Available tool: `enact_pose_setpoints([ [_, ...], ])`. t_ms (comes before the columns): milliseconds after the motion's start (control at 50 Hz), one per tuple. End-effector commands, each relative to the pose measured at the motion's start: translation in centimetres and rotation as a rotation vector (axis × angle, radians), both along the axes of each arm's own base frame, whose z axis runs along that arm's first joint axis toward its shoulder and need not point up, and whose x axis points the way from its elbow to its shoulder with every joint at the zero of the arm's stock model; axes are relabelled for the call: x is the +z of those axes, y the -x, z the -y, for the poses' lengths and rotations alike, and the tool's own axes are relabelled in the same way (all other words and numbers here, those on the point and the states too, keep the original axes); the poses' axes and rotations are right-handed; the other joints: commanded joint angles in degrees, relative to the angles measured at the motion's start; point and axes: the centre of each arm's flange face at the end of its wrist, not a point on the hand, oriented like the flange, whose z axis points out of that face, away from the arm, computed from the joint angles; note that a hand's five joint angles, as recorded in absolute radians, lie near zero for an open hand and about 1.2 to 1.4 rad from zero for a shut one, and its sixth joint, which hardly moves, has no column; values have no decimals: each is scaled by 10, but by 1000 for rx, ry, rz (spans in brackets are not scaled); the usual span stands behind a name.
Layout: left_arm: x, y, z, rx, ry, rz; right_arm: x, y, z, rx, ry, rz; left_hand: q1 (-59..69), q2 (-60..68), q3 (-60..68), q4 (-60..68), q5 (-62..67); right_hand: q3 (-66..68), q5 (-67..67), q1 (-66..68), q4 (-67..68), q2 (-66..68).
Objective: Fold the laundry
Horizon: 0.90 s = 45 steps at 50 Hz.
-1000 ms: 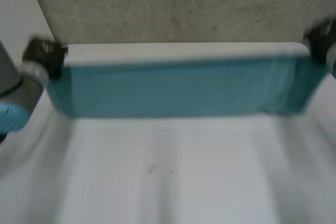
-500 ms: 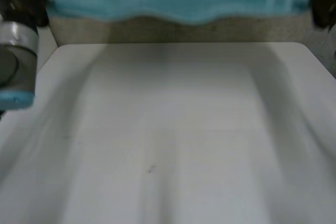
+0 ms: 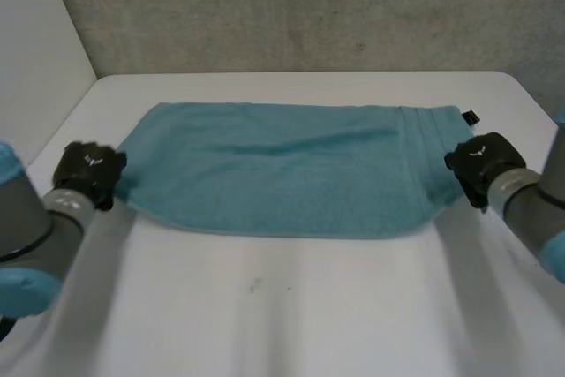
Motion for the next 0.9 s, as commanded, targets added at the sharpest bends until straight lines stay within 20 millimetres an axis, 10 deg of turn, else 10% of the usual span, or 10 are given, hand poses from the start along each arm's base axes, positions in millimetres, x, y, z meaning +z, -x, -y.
enact_pose_setpoints([
  [20,21,-32,-60,81,-269,108,23,39,-45,22,-206,-239,167,112,116,114,147,120,129,243,117,127],
  [220,44,-41,-67,57,-223,237,41,52,-34,19,-124,-310,167,112,116,114,147,120,129,243,117,127],
  [700,7,38,111,-43,296,100,-19,-4,91,-73,254,-137,167,112,116,114,147,120,129,243,117,127],
  [820,-4,43,126,-60,343,92,-33,-12,104,-63,274,-145,167,112,116,114,147,120,129,243,117,127],
  [860,-5,46,128,-66,381,87,-36,-14,108,-71,280,-155,-30,-85,-81,-83,-50,120,129,243,117,127],
  [900,-5,50,127,-84,411,85,-36,-19,106,-83,287,-166,-315,-369,-365,-367,-334,-412,-403,-289,-416,-405],
])
